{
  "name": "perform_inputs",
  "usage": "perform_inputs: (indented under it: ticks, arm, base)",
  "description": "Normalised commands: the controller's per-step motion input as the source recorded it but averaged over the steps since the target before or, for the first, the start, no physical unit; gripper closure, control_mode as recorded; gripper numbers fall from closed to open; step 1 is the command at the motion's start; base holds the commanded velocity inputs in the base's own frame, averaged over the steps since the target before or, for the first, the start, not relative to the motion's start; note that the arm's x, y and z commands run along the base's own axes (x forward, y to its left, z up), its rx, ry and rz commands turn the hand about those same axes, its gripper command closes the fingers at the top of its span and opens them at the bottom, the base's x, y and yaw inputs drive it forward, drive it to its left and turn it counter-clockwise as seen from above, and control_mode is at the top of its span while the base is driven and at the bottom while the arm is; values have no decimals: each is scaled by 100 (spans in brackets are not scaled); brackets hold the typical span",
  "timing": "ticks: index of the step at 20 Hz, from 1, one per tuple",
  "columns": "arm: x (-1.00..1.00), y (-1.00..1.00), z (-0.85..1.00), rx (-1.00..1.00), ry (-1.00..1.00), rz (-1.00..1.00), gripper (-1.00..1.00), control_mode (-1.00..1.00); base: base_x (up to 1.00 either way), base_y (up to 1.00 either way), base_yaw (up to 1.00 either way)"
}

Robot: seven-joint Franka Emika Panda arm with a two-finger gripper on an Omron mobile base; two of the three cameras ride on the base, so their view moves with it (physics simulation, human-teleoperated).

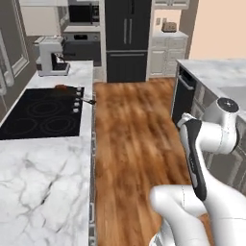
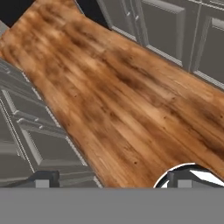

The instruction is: Take the chicken drumsticks from the pan and place one on each plate on the dining counter.

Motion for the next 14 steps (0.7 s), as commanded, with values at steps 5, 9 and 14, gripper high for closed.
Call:
perform_inputs:
  ticks: [5, 9, 14]
  arm:
    - [0, 0, 0, 0, 0, 0, -100, 100]
    - [0, 0, 0, 0, 0, 0, -100, 100]
    - [0, 0, 0, 0, 0, 0, -100, 100]
  base:
    - [100, -11, 26]
    - [100, -52, 38]
    - [100, -72, 43]
